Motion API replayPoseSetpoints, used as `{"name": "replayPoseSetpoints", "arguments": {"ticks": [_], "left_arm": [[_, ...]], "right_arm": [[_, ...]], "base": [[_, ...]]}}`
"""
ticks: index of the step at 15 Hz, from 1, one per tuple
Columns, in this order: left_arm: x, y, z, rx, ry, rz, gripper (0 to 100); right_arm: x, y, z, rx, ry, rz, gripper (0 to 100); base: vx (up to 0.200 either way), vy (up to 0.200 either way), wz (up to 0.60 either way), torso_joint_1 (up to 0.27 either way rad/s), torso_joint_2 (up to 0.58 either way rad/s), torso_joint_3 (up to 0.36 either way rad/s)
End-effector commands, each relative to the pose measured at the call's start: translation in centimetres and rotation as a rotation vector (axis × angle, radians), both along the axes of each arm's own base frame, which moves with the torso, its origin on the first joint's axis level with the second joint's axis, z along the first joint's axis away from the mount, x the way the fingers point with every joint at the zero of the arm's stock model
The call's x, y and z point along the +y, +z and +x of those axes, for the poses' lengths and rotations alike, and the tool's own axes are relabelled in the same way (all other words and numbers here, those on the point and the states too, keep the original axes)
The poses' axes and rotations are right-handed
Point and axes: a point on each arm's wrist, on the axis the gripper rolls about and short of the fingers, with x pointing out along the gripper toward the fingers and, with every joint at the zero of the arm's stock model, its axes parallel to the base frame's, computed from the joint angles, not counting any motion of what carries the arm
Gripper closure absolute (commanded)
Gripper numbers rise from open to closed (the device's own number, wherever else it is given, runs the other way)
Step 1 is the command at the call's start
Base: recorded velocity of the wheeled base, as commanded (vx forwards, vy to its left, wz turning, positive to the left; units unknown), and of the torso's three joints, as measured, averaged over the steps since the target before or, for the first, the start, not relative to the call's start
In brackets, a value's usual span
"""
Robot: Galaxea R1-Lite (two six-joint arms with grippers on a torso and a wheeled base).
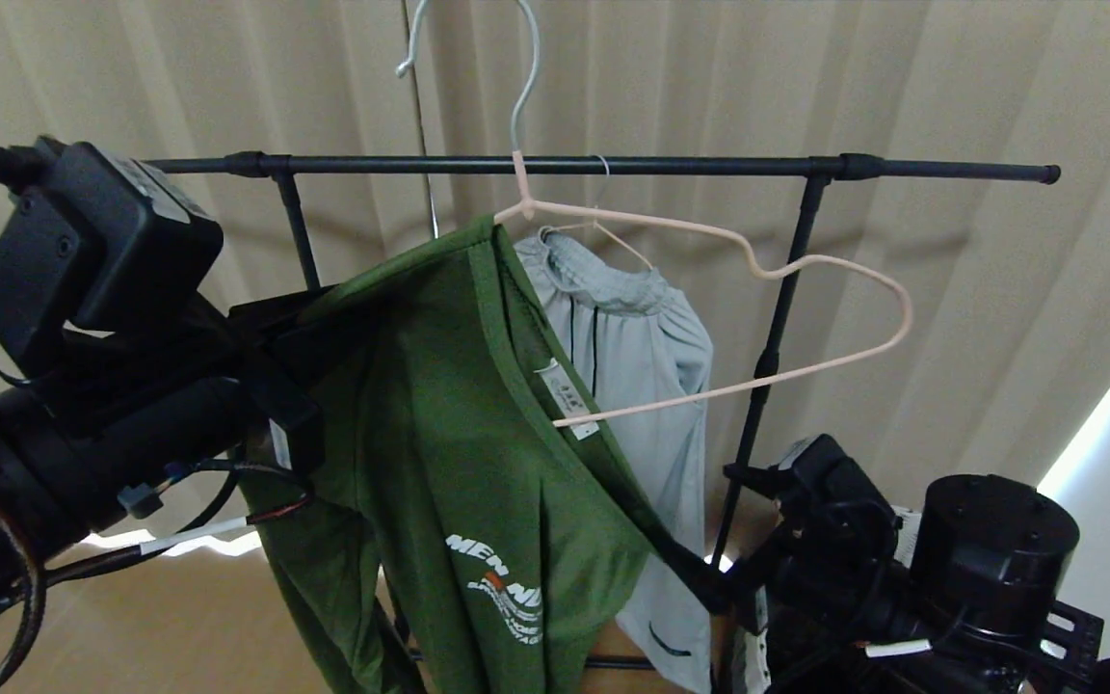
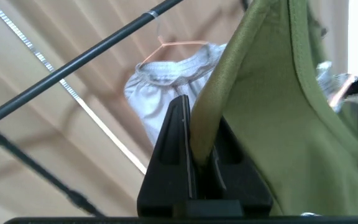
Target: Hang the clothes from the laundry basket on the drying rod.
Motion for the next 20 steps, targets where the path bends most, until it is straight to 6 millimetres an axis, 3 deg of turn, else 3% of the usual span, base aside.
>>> {"name": "replayPoseSetpoints", "arguments": {"ticks": [1, 5, 10, 13, 17, 20], "left_arm": [[1.0, -1.0, 0.0, 0.015, 0.044, 0.032, 100], [3.1, -3.5, -0.6, 0.039, 0.124, 0.150, 100], [4.7, -5.5, -0.5, 0.078, 0.203, 0.246, 100], [5.6, -6.0, -0.1, 0.082, 0.250, 0.302, 100], [4.8, -6.4, 0.3, 0.119, 0.218, 0.267, 100], [3.5, -6.7, -0.2, 0.180, 0.152, 0.168, 100]], "right_arm": [[-2.2, 1.1, 1.0, -0.036, -0.093, 0.020, 0], [-4.7, 2.8, 2.9, -0.102, -0.210, 0.057, 0], [-4.8, 4.2, 3.5, -0.153, -0.225, 0.086, 0], [-5.1, 5.2, 2.5, -0.183, -0.217, 0.103, 0], [-3.3, 4.4, -1.0, -0.111, -0.020, 0.032, 0], [-3.0, 5.3, -0.9, -0.177, 0.056, -0.025, 0]], "base": [[0.000, 0.000, 0.00, 0.000, 0.00, 0.000], [0.000, 0.000, 0.00, 0.000, 0.00, 0.000], [0.000, 0.000, 0.00, 0.000, 0.00, 0.000], [0.000, 0.000, 0.00, 0.000, 0.00, 0.000], [0.000, 0.000, 0.00, 0.000, 0.00, 0.000], [0.000, 0.000, 0.00, 0.000, 0.00, 0.000]]}}
